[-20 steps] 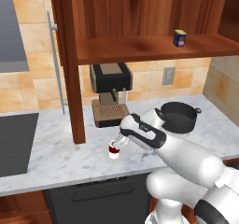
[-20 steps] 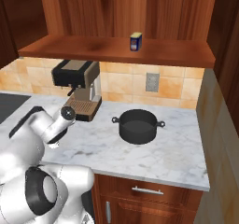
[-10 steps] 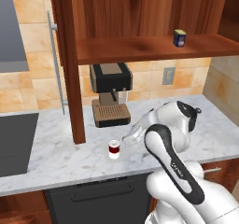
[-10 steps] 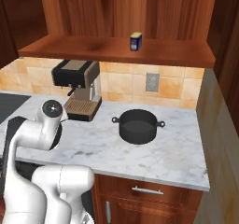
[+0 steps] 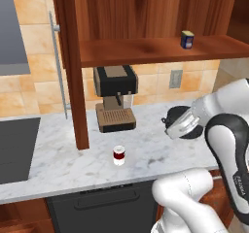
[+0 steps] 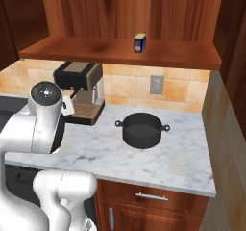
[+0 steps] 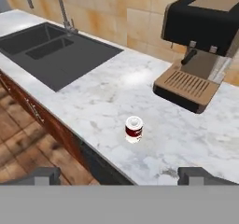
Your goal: Restock the canned food cabinet by taking the new fresh canned food from the counter and placing it in the cabinet. Then, take the old canned food from the cabinet and place it on the counter.
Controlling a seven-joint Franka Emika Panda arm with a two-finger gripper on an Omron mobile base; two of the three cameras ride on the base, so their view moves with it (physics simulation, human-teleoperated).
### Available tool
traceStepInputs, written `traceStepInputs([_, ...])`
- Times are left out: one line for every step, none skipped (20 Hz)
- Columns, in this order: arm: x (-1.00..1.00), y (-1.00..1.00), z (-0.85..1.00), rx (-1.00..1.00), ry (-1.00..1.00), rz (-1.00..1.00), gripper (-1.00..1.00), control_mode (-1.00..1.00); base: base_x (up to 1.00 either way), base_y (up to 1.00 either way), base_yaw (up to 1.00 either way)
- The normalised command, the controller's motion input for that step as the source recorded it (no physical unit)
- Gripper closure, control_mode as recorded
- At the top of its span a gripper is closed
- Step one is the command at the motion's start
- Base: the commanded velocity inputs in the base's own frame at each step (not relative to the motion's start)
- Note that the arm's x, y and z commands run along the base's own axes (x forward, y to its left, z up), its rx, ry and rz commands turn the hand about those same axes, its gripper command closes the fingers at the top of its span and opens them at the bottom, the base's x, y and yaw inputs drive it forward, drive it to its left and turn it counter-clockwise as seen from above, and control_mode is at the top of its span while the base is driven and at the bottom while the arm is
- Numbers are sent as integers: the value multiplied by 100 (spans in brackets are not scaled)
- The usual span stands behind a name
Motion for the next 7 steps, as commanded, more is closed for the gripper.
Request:
traceStepInputs([-71,-100,100,2,-6,0,-100,-100,0,0,0])
traceStepInputs([-71,-100,100,9,-16,0,-100,-100,0,0,0])
traceStepInputs([-69,-100,100,19,-18,4,-100,-100,0,0,0])
traceStepInputs([-87,-100,84,25,-15,12,-100,-100,0,0,0])
traceStepInputs([-100,-100,54,41,0,11,-100,-100,0,0,0])
traceStepInputs([-100,-100,86,52,3,-6,-100,-100,0,0,0])
traceStepInputs([-72,85,6,-31,-38,11,-100,-100,0,0,0])
